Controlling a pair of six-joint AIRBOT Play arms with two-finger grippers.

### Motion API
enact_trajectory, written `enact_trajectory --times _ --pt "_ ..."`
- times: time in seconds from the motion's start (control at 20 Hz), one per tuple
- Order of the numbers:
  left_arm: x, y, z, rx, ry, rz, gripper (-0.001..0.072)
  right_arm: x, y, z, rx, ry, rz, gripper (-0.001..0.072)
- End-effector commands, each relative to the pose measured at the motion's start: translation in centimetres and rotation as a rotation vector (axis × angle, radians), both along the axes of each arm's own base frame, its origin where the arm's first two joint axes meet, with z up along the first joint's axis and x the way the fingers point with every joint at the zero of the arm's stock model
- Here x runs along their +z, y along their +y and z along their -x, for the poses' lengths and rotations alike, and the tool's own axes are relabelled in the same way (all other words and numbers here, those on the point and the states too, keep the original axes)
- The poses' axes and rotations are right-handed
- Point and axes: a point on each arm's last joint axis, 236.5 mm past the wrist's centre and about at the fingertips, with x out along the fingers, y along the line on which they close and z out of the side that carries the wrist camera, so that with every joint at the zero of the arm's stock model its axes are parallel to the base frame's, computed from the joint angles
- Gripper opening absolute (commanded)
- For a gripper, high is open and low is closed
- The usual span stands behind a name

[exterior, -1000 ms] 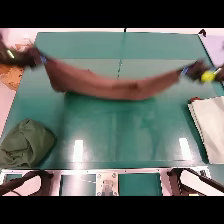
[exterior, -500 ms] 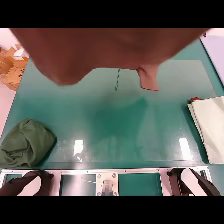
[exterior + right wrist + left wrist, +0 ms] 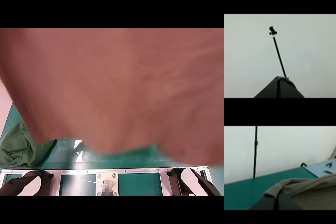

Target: Fold the shirts.

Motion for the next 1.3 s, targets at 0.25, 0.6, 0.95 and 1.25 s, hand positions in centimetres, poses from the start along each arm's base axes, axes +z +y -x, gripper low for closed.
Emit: enact_trajectory --times 0.25,0.6,0.95,1.25 --pt "-30.5 -3.4 -17.0 -0.12 0.652 0.002 0.0021 -33.1 -1.3 -22.6 0.121 0.597 -0.184 0.0013" --pt "-45.9 -2.9 -25.5 0.046 0.751 0.072 0.0023 -53.2 -1.9 -28.5 0.133 0.916 -0.319 0.0014" --pt "-42.5 0.4 -22.4 -0.107 0.852 0.042 0.0619 -53.7 -4.8 -22.2 0.234 1.109 -0.397 0.0157" --pt "-42.9 6.5 -15.7 -0.17 1.146 0.059 0.0019 -57.4 -6.5 -8.0 0.168 1.401 -0.467 0.0051"
